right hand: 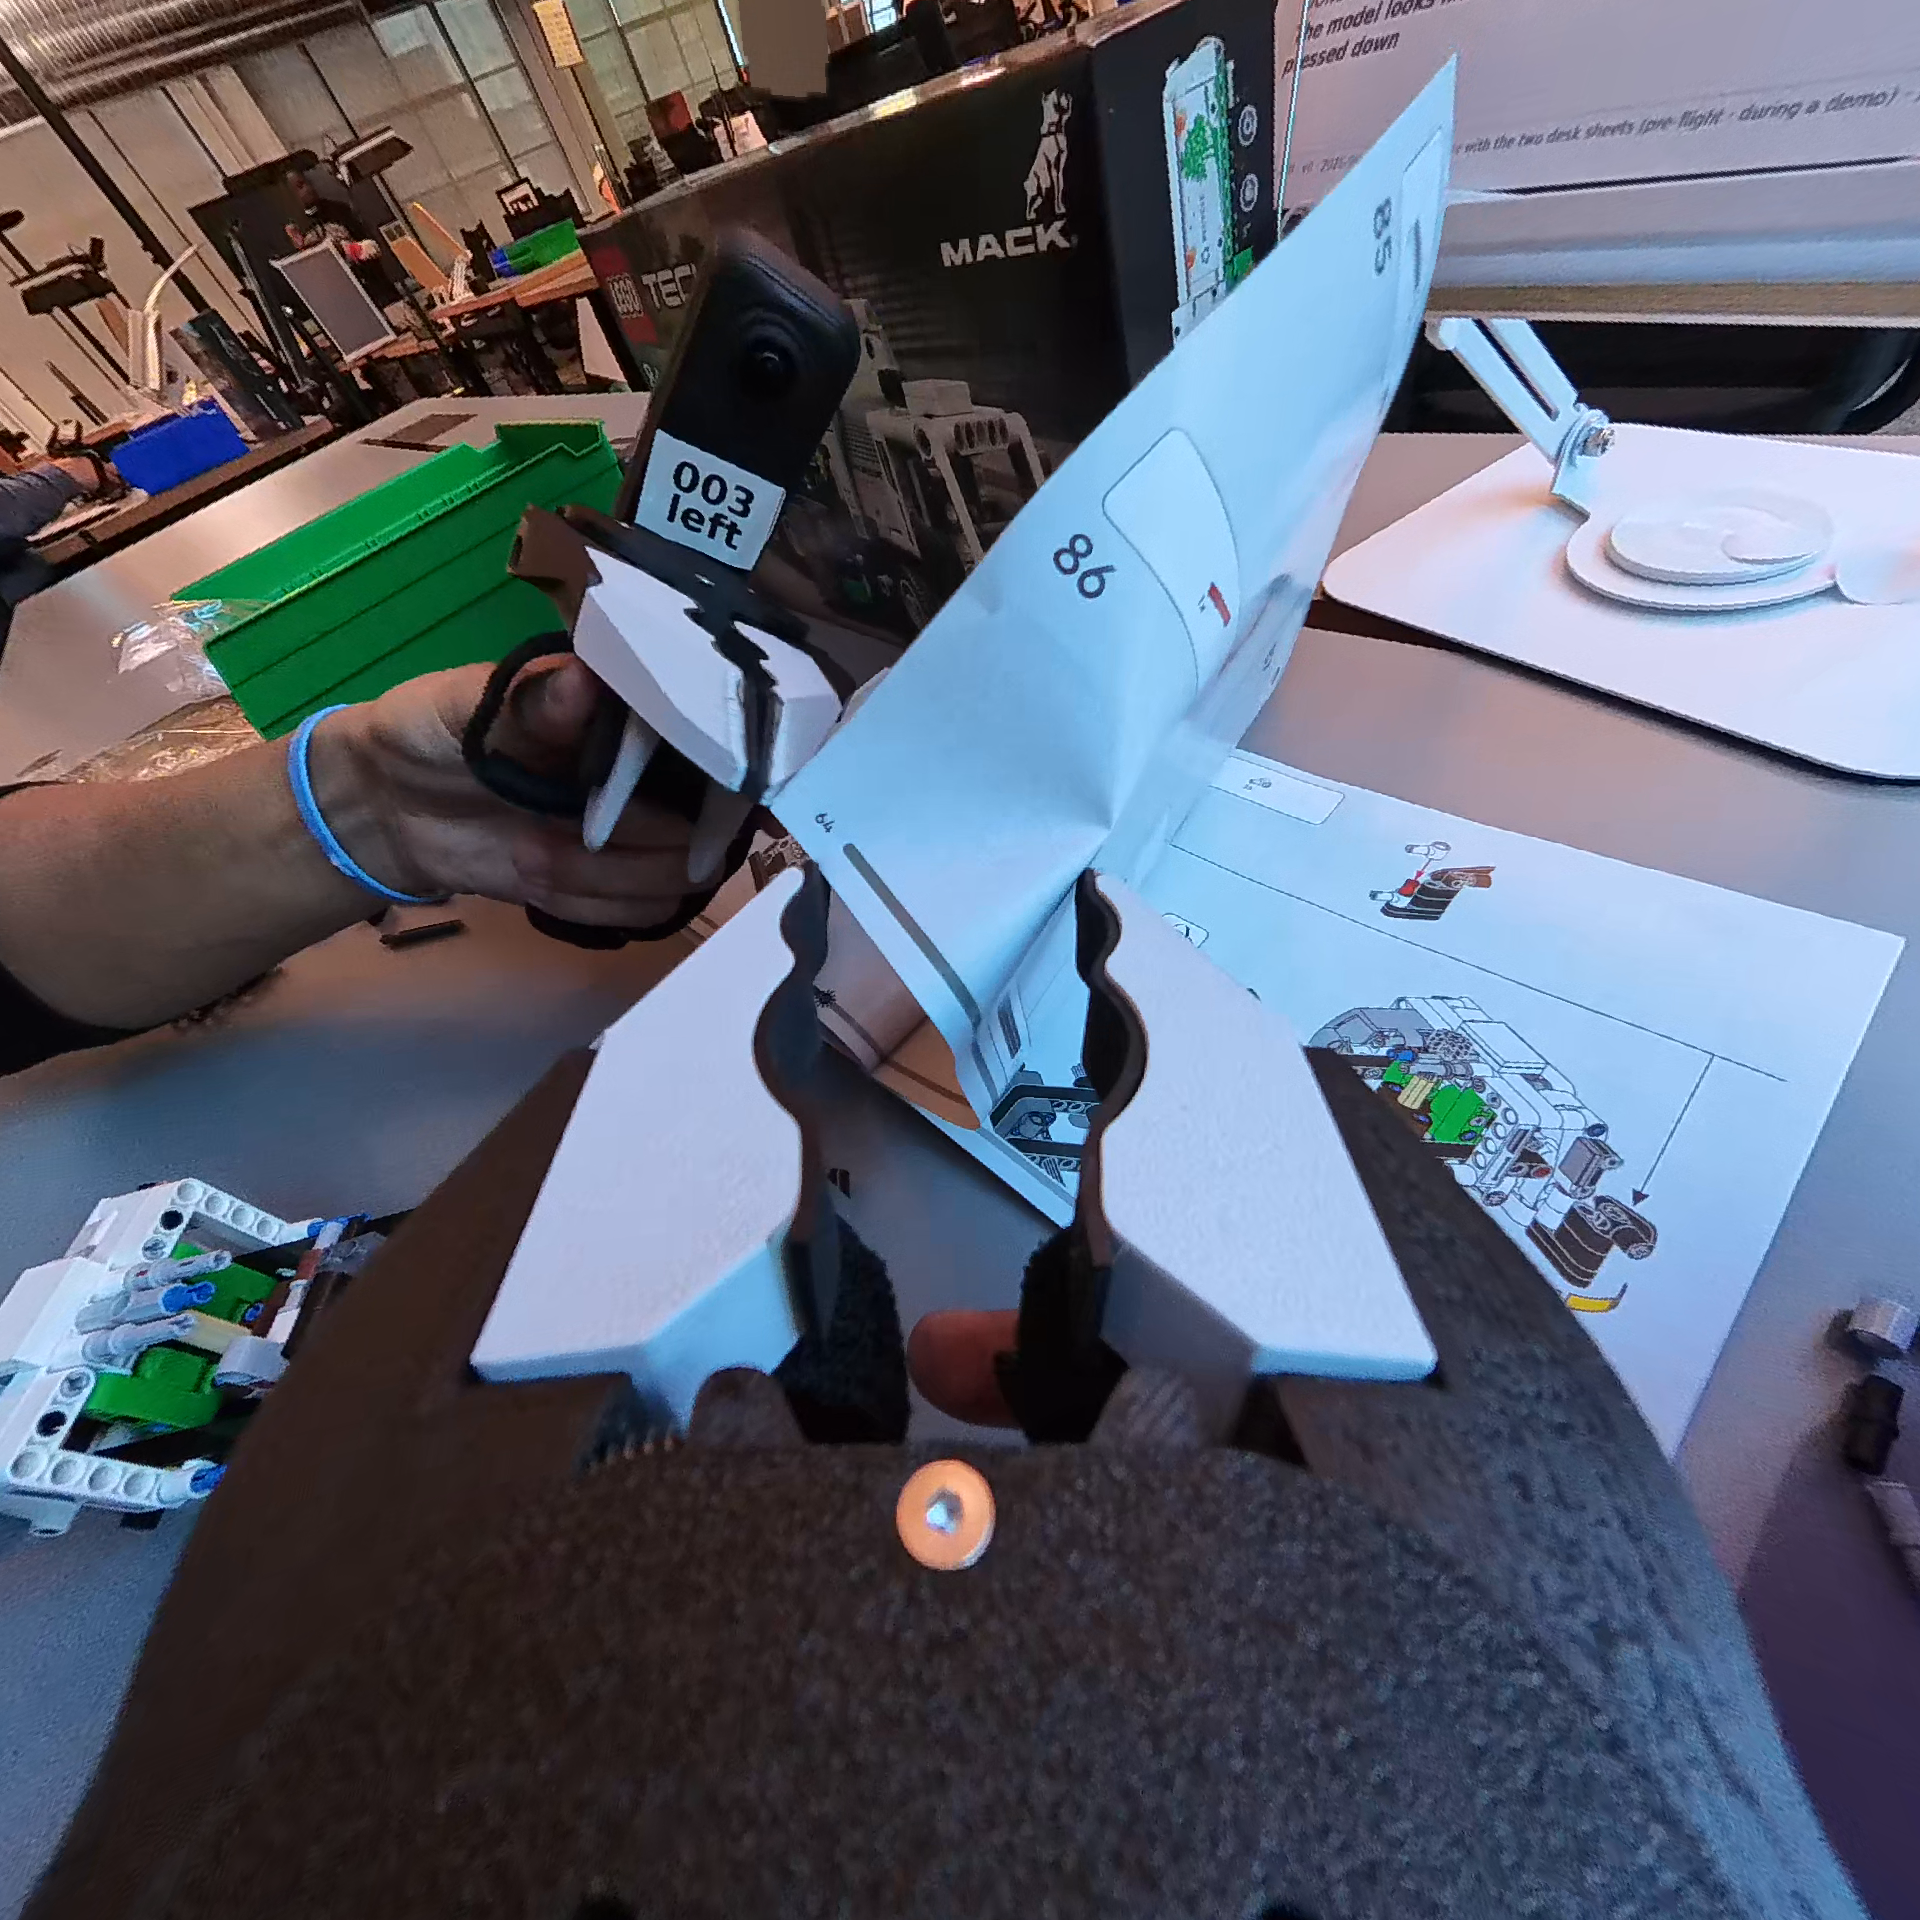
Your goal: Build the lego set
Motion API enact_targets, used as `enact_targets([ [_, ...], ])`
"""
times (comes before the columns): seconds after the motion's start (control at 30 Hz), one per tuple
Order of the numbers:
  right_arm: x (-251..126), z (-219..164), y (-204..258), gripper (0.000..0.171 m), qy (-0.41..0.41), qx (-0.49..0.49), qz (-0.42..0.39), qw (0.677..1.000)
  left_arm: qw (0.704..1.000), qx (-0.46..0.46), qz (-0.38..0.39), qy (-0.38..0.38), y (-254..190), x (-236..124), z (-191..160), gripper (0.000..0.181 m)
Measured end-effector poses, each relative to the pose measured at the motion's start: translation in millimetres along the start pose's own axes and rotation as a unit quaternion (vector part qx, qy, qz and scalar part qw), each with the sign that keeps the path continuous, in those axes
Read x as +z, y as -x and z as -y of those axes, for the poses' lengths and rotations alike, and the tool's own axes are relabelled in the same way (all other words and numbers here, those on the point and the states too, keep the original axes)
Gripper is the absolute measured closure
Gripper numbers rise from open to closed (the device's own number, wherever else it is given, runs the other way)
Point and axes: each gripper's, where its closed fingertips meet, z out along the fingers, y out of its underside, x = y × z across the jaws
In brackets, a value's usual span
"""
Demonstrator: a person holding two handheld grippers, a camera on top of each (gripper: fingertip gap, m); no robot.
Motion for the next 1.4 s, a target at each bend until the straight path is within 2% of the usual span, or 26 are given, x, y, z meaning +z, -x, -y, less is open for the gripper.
enact_targets([
  [0.2,-0.7,0.4,-1.2,0.124,0.0,0.001,-0.002,1.0,1.0,-0.006,0.001,-0.001,1.6,-0.7,1.9,0.181],
  [0.5,0.0,-0.4,-0.1,0.124,0.002,-0.002,-0.001,1.0,1.0,-0.001,0.025,0.004,7.1,-2.3,1.9,0.171],
  [0.6,0.1,-0.1,1.1,0.124,0.002,-0.003,0.001,1.0,1.0,0.001,0.028,0.012,8.1,0.4,0.1,0.173],
  [0.67,-0.3,-0.2,0.4,0.124,0.002,-0.002,-0.001,1.0,1.0,0.001,0.023,0.011,6.7,1.0,0.8,0.181],
  [1.4,-0.8,0.2,1.5,0.125,0.001,0.003,0.007,1.0,1.0,0.002,-0.001,0.001,1.8,0.4,2.3,0.181],
])
